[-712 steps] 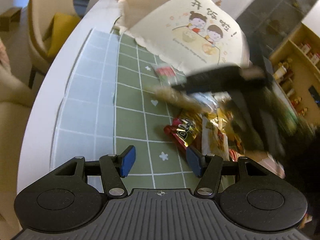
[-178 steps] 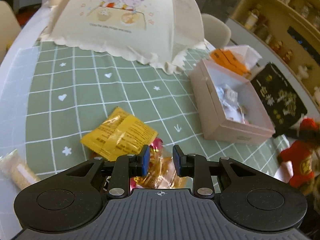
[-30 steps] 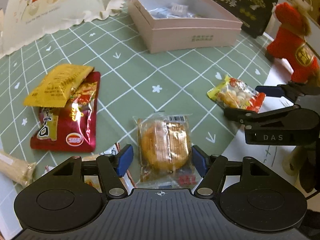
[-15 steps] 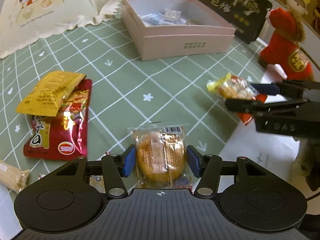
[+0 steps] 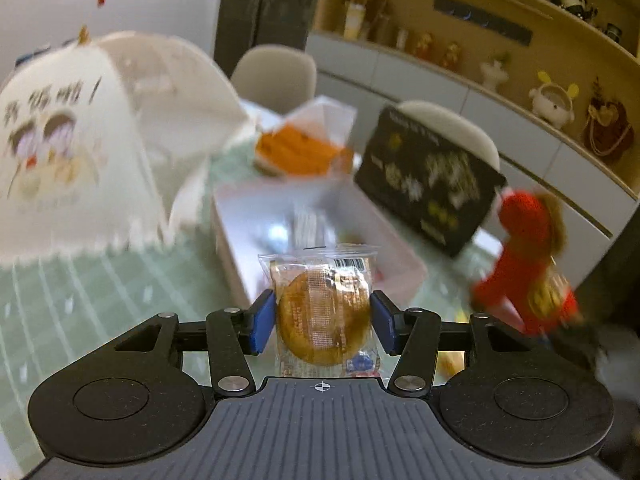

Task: Organize snacks

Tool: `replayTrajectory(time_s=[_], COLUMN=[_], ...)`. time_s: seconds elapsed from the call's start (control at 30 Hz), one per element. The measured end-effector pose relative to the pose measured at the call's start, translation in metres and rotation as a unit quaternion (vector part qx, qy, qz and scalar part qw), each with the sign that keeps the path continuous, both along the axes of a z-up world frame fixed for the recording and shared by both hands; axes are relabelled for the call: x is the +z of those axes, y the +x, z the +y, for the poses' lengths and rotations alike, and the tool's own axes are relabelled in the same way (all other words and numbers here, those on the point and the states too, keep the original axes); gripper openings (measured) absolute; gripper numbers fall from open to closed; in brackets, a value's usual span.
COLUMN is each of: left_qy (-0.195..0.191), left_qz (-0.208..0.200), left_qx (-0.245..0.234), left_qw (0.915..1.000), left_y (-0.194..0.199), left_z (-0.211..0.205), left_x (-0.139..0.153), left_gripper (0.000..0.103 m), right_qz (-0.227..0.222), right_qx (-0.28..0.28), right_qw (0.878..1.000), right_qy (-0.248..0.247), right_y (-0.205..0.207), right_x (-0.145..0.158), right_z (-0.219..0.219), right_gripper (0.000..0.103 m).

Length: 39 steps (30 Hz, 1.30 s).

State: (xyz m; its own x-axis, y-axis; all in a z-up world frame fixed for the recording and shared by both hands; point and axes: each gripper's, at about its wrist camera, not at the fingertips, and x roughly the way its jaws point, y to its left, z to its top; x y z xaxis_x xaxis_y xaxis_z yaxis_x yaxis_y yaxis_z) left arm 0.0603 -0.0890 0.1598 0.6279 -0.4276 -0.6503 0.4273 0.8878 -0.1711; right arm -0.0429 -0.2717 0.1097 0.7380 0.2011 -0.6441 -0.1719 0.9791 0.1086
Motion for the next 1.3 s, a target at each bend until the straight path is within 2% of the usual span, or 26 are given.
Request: replayTrajectory(time_s=[0.07,0.23,0.33,0.43,0.5,0.57,0.7,0.83,0.93,1.03,1.13,1.23,1.3], left_qy=[-0.005,-0.072,-0.117,-0.17,-0.169,-0.146,-0.135,-0.132,-0.105,-0.091,-0.087,-0.094,-0.094], left_qz=[-0.002,0.021,0.03,0.047,0.054,0.065,0.098,0.104,0.092,0.082,0.084,0.093,0.111], left_qx=[-0.001,0.011,0.034,0.055,0.064,0.062,0.063,0.115,0.167,0.236,0.32,0.374,0.391], left_qw=[1.0,0.9971,0.9921,0.9827,0.9821,0.9851,0.984,0.9791,0.9762,0.9639,0.9398,0.918,0.909], left_y=[0.029,0.081,0.082,0.062,0.042,0.02,-0.006,-0.032,-0.057,-0.084,-0.107,-0.117,-0.119], left_z=[-0.011,-0.023,-0.012,0.016,0.032,0.043,0.06,0.093,0.131,0.174,0.216,0.243,0.25], left_x=[-0.006,-0.041,-0.049,-0.049,-0.05,-0.056,-0.071,-0.075,-0.073,-0.069,-0.067,-0.073,-0.081], left_gripper=[0.056,0.054,0.054,0.054,0.054,0.054,0.054,0.054,0.054,0.054,0.054,0.054,0.054], right_qz=[0.009,0.038,0.041,0.046,0.048,0.04,0.0,-0.004,-0.005,0.011,0.041,0.065,0.087], right_qx=[-0.008,-0.02,-0.028,-0.036,-0.04,-0.038,-0.016,-0.011,-0.015,0.006,0.038,0.095,0.159], right_qw=[1.0,0.999,0.998,0.998,0.998,0.998,1.0,1.0,1.0,0.999,0.997,0.992,0.983], right_qy=[-0.001,-0.001,-0.023,-0.023,-0.015,-0.006,0.005,0.018,0.017,0.046,0.047,0.041,0.033], right_y=[0.001,0.008,0.011,0.016,0.025,0.043,0.11,0.189,0.202,0.187,0.166,0.129,0.101], right_x=[-0.001,-0.005,-0.002,-0.001,0.0,0.006,0.029,0.045,0.05,0.04,0.022,0.0,-0.015], right_z=[0.0,-0.004,-0.007,-0.016,-0.019,-0.018,-0.003,0.018,0.029,0.034,0.051,0.08,0.111], right_gripper=[0.063,0.063,0.063,0.063,0.063,0.063,0.063,0.064,0.066,0.071,0.071,0.071,0.071])
